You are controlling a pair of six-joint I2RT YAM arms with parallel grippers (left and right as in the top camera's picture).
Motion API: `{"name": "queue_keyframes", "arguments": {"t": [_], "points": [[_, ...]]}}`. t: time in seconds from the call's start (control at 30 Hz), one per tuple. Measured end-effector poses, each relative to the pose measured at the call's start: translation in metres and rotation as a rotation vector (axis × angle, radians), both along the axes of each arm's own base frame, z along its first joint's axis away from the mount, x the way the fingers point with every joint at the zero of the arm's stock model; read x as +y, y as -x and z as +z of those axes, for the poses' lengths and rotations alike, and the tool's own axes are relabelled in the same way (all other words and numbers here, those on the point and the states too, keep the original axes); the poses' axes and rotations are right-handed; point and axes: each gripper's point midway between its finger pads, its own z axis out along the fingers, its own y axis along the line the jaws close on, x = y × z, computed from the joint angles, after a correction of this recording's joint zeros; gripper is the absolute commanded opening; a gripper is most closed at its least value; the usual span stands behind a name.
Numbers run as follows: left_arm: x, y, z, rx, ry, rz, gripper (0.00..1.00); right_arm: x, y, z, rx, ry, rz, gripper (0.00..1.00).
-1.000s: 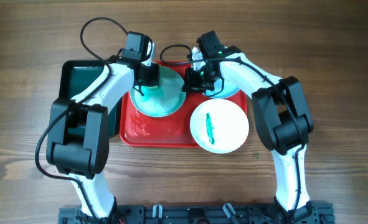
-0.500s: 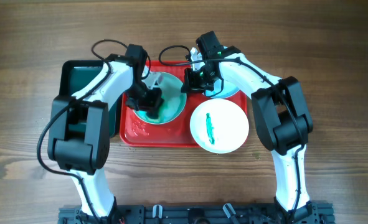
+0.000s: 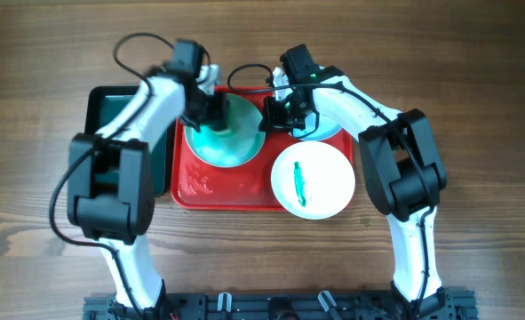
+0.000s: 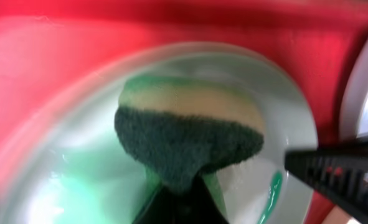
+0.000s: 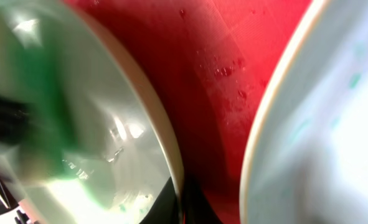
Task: Clean dirty plates on tray and stack at the side
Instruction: 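Scrub the left plate again with the sponge in the left gripper, then lift the cleaned plate with the right gripper and carry it right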
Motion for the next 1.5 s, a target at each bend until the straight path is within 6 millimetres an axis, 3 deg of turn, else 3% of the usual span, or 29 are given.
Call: {"name": "queue_keyframes", "arguments": {"t": [0.07, 0.1, 0.23, 0.33, 0.4, 0.43, 0.63, 1.03, 1.27, 1.43, 1.5], "points": [[0.021, -0.013, 0.026, 0.002, -0.020, 0.062, 0.04, -0.001, 0.000, -0.001, 0.002, 0.008, -0.008, 0.04], [0.043, -0.030, 0.055, -0.037, -0.027, 0.127, 0.04, -0.001, -0.001, -0.001, 0.000, 0.012, -0.010, 0.04], [0.086, -0.033, 0.095, -0.023, -0.038, 0.251, 0.04, -0.005, -0.004, 0.002, -0.059, 0.097, -0.021, 0.04], [0.112, -0.028, 0.106, -0.013, -0.042, 0.323, 0.04, -0.007, -0.003, 0.013, -0.160, 0.237, -0.022, 0.04], [0.122, -0.026, 0.105, -0.001, -0.044, 0.345, 0.04, -0.006, 0.000, 0.035, -0.259, 0.341, -0.017, 0.04], [0.127, -0.025, 0.105, 0.001, -0.046, 0.358, 0.04, -0.005, 0.002, 0.056, -0.349, 0.414, -0.018, 0.04], [0.129, -0.026, 0.105, -0.001, -0.046, 0.364, 0.04, -0.003, 0.007, 0.143, -0.732, 0.667, -0.077, 0.04], [0.129, -0.026, 0.105, -0.001, -0.046, 0.365, 0.04, -0.012, 0.036, 0.238, -1.235, 1.159, -0.279, 0.04], [0.129, -0.025, 0.105, 0.000, -0.046, 0.367, 0.04, -0.013, 0.047, 0.259, -1.324, 1.250, -0.323, 0.04], [0.129, -0.023, 0.105, 0.012, -0.047, 0.367, 0.04, -0.014, 0.047, 0.261, -1.329, 1.265, -0.321, 0.04], [0.129, -0.020, 0.104, 0.022, -0.048, 0.367, 0.04, -0.012, 0.046, 0.253, -1.302, 1.248, -0.272, 0.04]]}}
